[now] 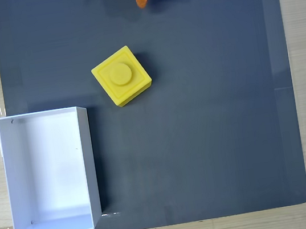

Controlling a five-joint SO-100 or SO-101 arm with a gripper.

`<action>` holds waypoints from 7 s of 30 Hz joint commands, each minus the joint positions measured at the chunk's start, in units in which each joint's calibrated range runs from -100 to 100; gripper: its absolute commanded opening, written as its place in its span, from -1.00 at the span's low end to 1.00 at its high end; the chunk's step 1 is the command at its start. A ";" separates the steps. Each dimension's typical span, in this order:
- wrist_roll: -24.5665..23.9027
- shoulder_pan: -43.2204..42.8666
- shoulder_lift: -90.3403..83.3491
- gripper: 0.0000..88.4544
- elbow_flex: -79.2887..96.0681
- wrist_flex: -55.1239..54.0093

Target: Grasp a yellow block and put it in the box

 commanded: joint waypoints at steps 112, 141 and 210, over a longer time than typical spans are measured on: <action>24.18 15.51 116.61 -0.17 -97.70 14.79; 22.19 7.77 98.22 -0.62 -89.93 6.07; 5.03 20.98 101.95 -0.28 -102.59 -19.24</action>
